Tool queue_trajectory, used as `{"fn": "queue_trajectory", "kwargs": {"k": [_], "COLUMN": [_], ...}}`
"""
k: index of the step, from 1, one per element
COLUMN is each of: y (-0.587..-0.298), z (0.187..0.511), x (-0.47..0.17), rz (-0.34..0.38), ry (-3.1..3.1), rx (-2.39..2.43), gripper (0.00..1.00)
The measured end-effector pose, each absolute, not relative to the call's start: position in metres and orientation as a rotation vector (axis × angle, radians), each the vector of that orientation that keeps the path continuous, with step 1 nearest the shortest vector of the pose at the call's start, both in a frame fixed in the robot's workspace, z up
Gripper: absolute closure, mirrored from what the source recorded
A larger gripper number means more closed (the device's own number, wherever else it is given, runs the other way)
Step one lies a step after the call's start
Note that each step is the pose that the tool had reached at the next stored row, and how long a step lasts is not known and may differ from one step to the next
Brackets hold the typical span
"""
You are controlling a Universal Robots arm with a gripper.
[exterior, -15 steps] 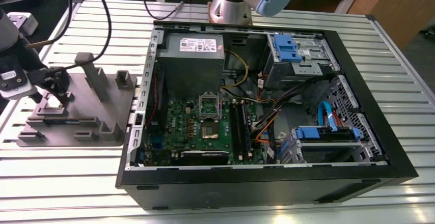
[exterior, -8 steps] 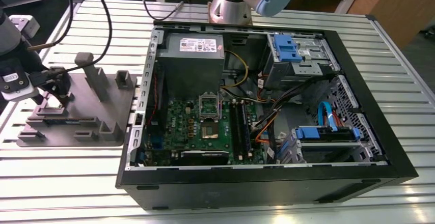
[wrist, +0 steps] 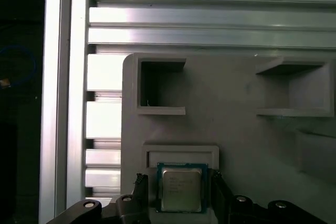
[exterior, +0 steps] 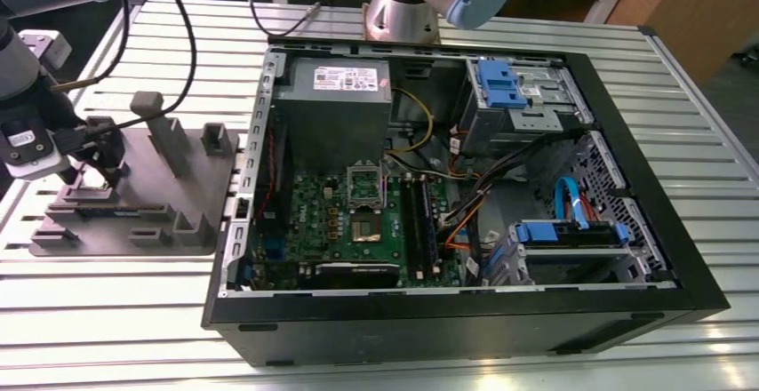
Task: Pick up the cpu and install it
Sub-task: 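Pick up the cpu and move it towards the insertion slot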
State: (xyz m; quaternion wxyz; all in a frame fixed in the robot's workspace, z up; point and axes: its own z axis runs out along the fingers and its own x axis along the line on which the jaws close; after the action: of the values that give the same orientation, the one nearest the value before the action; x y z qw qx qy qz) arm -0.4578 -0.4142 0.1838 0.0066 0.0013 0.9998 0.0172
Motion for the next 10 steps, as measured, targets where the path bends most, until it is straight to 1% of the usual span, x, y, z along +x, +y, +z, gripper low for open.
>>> {"fn": "queue_trajectory", "kwargs": {"k": [10], "y": [-0.4142], "z": [0.1808], "x": [-0.4579], "rz": [0.052], "ry": [3.127], "rx": [0.005], "gripper": [0.41]}}
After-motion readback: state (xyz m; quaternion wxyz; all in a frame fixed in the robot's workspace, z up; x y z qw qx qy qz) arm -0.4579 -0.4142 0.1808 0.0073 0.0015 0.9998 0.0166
